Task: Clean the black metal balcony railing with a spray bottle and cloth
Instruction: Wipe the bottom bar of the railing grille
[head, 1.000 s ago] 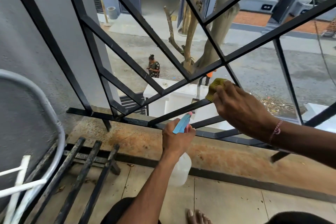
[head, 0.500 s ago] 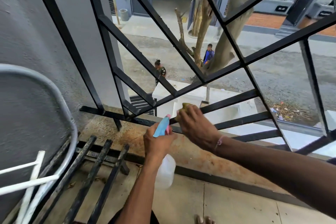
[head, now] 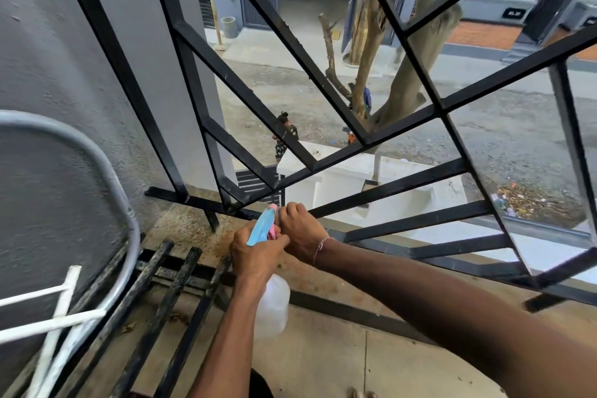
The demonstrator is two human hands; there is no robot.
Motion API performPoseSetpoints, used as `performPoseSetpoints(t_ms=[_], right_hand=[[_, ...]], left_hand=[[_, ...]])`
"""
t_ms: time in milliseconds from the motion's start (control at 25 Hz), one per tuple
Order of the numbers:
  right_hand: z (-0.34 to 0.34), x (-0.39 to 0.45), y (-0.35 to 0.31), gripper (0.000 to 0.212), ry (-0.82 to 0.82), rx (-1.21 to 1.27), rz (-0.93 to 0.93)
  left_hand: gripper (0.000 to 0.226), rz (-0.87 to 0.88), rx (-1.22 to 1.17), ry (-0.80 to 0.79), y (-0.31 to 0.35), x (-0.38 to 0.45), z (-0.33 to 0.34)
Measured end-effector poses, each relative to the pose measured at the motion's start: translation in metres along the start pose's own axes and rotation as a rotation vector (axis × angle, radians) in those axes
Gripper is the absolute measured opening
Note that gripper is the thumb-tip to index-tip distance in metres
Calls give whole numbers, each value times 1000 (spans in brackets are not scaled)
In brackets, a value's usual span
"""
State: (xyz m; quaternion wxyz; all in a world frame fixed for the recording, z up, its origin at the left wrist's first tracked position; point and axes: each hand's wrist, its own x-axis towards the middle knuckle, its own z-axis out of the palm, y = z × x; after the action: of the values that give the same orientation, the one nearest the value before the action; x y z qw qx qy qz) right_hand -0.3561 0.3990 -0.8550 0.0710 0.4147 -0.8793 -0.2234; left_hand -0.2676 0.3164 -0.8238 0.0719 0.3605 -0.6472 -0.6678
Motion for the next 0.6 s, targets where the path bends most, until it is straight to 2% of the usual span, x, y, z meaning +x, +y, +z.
performPoseSetpoints(t_ms=[120,280,480,520,600], right_hand=[[-24,-21,34,40,14,-9,-94],[-60,-94,95,41,69,-27,-63],[-100,-165,150,40,67,-162,151],[-107,-173,153,44,58,-185,196],[-118,-186,153,57,50,-230,187]], left_hand=[[41,9,-24,19,5,-7,10],[21,109,110,-62,8,-16,13],[28,125,240,-161,14,-35,16],[26,126,267,-171,15,-39,16],[38,89,334,-180,8,-43,16]])
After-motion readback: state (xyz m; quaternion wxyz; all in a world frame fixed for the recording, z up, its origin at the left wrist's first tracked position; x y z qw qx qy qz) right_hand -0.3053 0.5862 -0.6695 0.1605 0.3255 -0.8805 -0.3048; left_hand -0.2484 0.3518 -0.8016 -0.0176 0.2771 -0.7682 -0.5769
